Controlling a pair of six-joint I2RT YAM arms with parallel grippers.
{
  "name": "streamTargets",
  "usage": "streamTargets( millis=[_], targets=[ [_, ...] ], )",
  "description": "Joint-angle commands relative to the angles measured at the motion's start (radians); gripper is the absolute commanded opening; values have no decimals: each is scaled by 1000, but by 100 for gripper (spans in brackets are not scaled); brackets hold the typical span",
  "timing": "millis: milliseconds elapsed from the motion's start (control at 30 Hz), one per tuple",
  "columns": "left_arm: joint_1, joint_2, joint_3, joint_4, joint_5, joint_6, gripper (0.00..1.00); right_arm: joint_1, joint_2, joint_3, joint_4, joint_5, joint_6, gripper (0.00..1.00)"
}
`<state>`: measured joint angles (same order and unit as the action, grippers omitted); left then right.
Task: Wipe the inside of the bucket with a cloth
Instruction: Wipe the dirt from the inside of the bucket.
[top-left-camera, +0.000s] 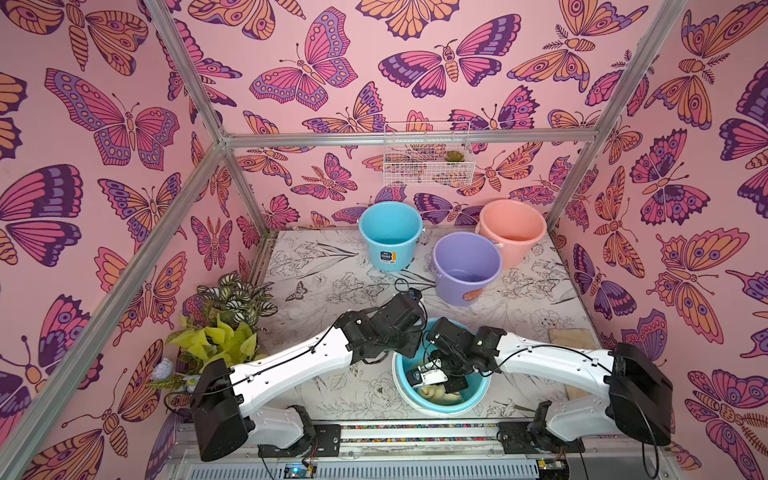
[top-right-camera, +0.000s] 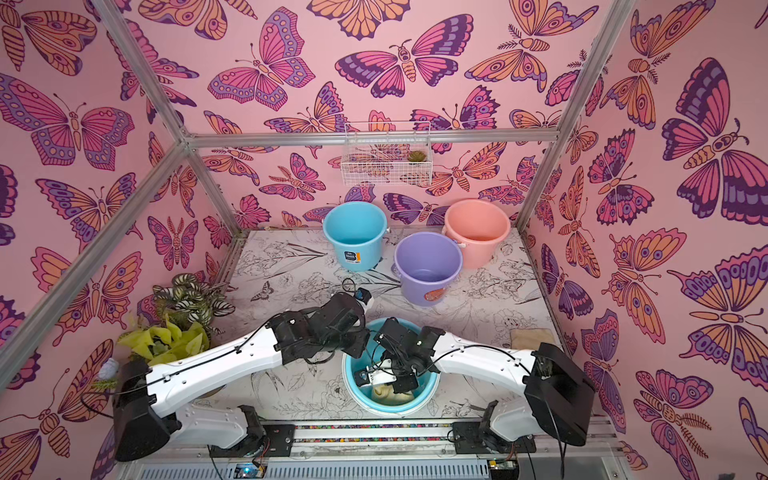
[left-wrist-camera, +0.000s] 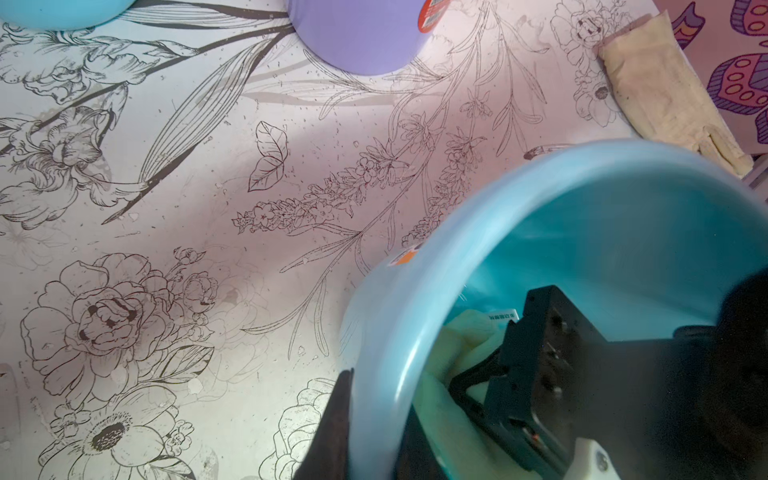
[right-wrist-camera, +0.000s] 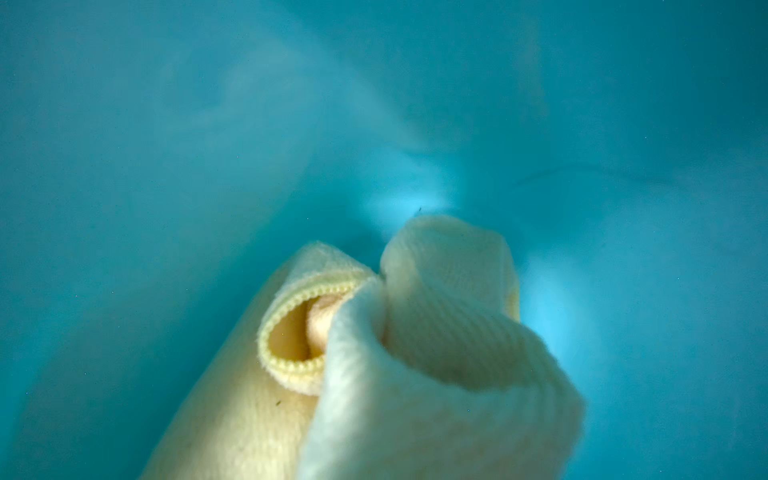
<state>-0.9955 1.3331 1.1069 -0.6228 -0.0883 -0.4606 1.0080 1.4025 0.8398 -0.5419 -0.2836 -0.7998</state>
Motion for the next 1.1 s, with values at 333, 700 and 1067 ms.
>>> streamTargets(
  millis=[333,700,1067],
  targets=[
    [-7,17,25,53,5,-18,0,-5,36,-138,679,-32,190,0],
    [-12,16,31,54,4,-21,0,7,-13,-193,812,298,82,0],
    [-18,-17,47,54,-21,-16,0,69,12,14,308,639,-213,0]
  ],
)
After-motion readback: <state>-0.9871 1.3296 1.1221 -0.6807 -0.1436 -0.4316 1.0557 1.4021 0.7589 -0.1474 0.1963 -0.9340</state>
